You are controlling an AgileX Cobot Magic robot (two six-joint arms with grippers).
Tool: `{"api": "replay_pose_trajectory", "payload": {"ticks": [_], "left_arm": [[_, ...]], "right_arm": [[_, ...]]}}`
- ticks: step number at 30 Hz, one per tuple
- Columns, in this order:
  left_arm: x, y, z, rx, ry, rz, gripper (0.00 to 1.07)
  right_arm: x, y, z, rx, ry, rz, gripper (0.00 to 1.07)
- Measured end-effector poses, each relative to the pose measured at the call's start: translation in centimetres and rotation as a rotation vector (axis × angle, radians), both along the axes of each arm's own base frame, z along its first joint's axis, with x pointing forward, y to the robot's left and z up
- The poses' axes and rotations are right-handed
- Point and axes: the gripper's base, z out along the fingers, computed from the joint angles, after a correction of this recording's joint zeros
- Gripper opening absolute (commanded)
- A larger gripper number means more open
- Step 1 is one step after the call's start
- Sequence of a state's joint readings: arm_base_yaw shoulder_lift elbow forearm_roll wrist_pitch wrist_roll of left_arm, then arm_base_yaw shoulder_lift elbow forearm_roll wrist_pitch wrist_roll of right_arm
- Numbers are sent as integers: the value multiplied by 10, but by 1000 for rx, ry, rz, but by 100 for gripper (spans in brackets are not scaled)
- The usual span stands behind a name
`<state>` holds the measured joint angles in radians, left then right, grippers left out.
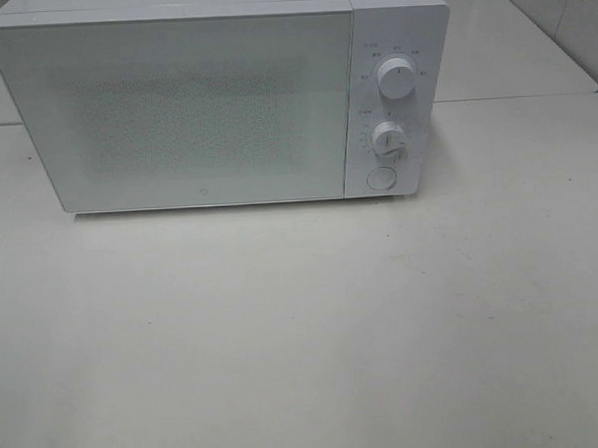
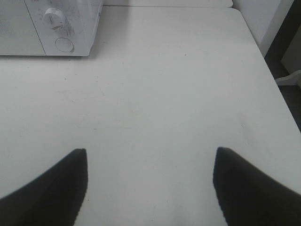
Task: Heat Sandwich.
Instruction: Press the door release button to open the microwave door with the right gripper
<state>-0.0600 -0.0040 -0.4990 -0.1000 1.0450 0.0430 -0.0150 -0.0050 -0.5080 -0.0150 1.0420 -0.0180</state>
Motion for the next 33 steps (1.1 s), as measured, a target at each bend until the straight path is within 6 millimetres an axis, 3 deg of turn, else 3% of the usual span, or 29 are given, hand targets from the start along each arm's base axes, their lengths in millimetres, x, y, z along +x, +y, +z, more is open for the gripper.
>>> {"api": "replay_pose_trajectory", "payload": {"ticks": [23,30,33], "left_arm": [[0,0,0,0,0,0,103],[0,0,0,0,0,0,103],[0,0,0,0,0,0,103]], "right_arm": [[0,0,4,0,-35,1,72],[17,1,22,9,-180,10,73],[31,1,27,17,-215,13,79]]}}
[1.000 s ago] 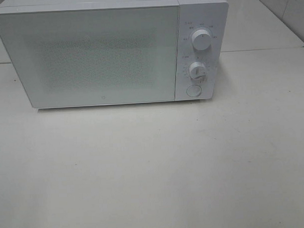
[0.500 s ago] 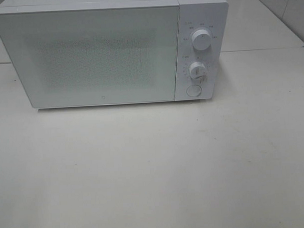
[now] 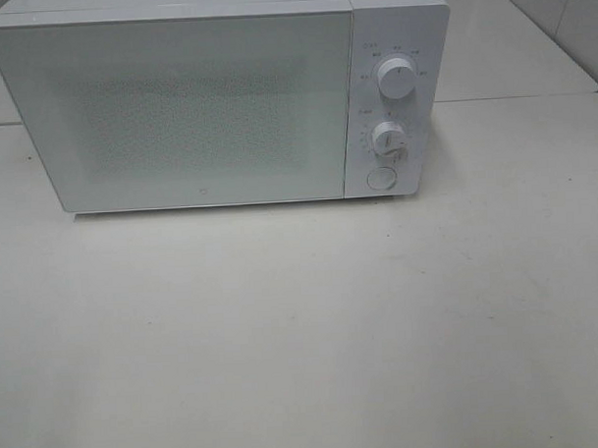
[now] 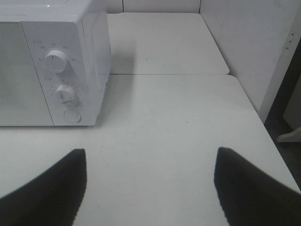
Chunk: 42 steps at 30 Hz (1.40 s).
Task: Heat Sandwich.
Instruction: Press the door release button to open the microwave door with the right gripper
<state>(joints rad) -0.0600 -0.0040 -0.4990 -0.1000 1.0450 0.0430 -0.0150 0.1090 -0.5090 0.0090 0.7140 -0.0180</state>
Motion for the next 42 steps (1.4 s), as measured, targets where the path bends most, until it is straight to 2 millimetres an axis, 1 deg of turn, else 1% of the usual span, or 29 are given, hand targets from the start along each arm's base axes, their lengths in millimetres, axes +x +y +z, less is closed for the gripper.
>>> {"api": "replay_pose_trajectory", "payload": {"ticks": [1,4,5,6,8,9,11,15,16,17,19,21,23,25,26,28,30,31,32,34,36,37,38,40,42], "left_arm": [[0,0,0,0,0,0,103],[0,0,0,0,0,0,103],[0,0,0,0,0,0,103],[0,0,0,0,0,0,103],[0,0,0,0,0,0,103],[0,0,0,0,0,0,103],[0,0,0,0,0,0,103],[0,0,0,0,0,0,103],[0,0,0,0,0,0,103],[0,0,0,0,0,0,103],[0,0,0,0,0,0,103],[0,0,0,0,0,0,103],[0,0,0,0,0,0,103],[0,0,0,0,0,0,103],[0,0,0,0,0,0,103],[0,0,0,0,0,0,103],[0,0,0,0,0,0,103],[0,0,0,0,0,0,103],[0,0,0,0,0,0,103],[0,0,0,0,0,0,103],[0,0,0,0,0,0,103],[0,0,0,0,0,0,103],[0,0,0,0,0,0,103],[0,0,0,0,0,0,103],[0,0,0,0,0,0,103]], "right_arm": [[0,0,0,0,0,0,79],[12,0,-1,2,5,0,83],[20,0,-1,2,7,0,83],[20,0,-1,2,7,0,83],[29,0,-4,4,25,0,83],[38,-1,-6,4,37,-1,82],[42,-1,-7,4,42,-1,82],[63,-1,-14,5,48,-3,80],[63,-1,-14,5,48,-3,80],[68,-1,-15,7,52,-4,80],[81,-1,-20,22,58,-10,78],[85,-1,-22,23,63,-10,77],[99,-2,-26,26,67,-11,76],[109,-2,-30,26,71,-12,76],[109,-2,-30,26,71,-12,76],[123,-2,-33,25,57,-13,76],[131,-2,-34,25,33,-14,76],[131,-2,-34,25,33,-14,76],[141,-3,-36,25,20,-15,76],[149,-3,-40,24,15,-16,76],[152,-3,-41,24,10,-16,76],[160,-3,-44,23,-10,-17,76],[162,-3,-45,23,-29,-17,76],[165,-3,-48,23,-43,-18,76],[170,-4,-58,31,-78,-26,76]]}}
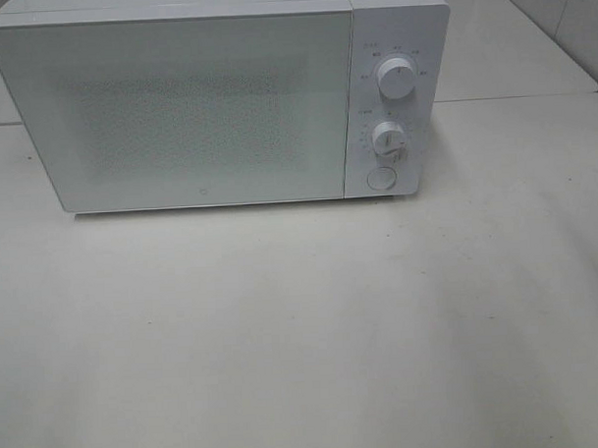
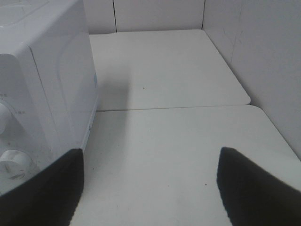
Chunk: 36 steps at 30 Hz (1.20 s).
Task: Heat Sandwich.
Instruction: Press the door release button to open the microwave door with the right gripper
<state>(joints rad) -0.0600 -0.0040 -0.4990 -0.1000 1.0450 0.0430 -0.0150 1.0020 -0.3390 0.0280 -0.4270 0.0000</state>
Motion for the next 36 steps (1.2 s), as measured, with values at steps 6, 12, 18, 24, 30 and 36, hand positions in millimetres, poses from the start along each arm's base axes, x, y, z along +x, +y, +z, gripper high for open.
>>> {"api": "replay_pose_trajectory", "payload": {"ticks": [6,12,18,24,30,36], "left_arm": [[0,0,0,0,0,0,103],[0,0,0,0,0,0,103],[0,0,0,0,0,0,103],[0,0,0,0,0,0,103],[0,0,0,0,0,0,103],[0,0,0,0,0,0,103]], "right_arm": [[1,1,-18,76,-83,-47,76],[7,24,-41,46,-65,13,76],[14,44,-59,15,-33,57,76],[17,65,-79,-7,-10,83,76],[13,86,-100,-34,29,95,76],[10,101,-109,-30,60,83,76]]}}
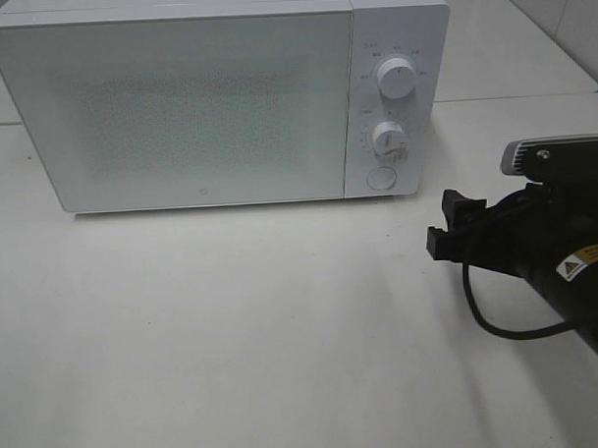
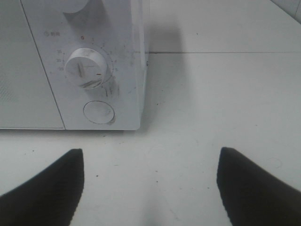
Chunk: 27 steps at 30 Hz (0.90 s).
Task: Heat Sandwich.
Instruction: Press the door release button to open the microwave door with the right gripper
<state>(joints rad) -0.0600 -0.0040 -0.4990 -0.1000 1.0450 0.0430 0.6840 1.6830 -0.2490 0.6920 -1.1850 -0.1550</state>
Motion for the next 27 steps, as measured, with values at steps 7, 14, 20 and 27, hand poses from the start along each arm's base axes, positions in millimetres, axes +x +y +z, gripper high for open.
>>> {"api": "replay_pose_trajectory", "payload": {"ticks": [7,14,20,27], "left_arm": [[0,0,0,0,0,0,103],[0,0,0,0,0,0,103],[0,0,0,0,0,0,103],[0,0,0,0,0,0,103]], "right_arm": [[1,18,-4,1,10,26,75],[2,19,-4,6,15,25,75],[2,19,-5,101,31,-6,75],[2,19,-5,432,52,-116,75]]}}
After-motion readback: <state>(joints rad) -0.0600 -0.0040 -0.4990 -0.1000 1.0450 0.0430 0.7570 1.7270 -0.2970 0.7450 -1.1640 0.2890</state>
